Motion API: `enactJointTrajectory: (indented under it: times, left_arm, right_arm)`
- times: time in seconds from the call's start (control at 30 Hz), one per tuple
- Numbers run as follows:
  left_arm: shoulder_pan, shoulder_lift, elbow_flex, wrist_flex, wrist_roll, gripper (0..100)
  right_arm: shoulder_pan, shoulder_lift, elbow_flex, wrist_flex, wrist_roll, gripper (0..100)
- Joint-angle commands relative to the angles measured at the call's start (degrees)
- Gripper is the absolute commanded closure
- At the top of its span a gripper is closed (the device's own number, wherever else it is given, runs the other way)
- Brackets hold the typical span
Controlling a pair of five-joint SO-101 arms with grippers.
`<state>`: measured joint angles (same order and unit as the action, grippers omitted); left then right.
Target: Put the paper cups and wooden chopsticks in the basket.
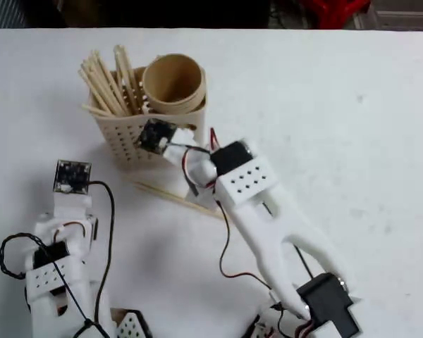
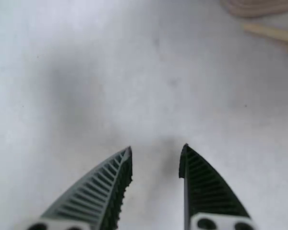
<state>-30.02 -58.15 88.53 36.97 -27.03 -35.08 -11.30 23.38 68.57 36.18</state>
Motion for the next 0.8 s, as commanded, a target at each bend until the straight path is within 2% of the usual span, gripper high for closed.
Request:
enactJointTrajectory:
  times: [0.0, 0.2, 0.43, 0.77]
  left_arm:
    - [0.57, -1.10, -0.35, -0.88, 0.53, 83]
    - [0.57, -1.10, -0.35, -0.88, 0.53, 83]
    - [0.57, -1.10, -0.35, -0.88, 0.53, 83]
    - [0.57, -1.10, -0.35, -0.88, 0.53, 83]
  right_arm:
    - [0.40, -2.51, 5.54, -9.89, 0.18, 85.5]
    - [0.75, -2.51, 18.02, -24.31, 0.09, 85.7]
    - [0.75, 3.21, 20.84, -31.16, 0.09, 85.7]
    - [0.31, 15.43, 12.66, -26.59, 0.18, 85.7]
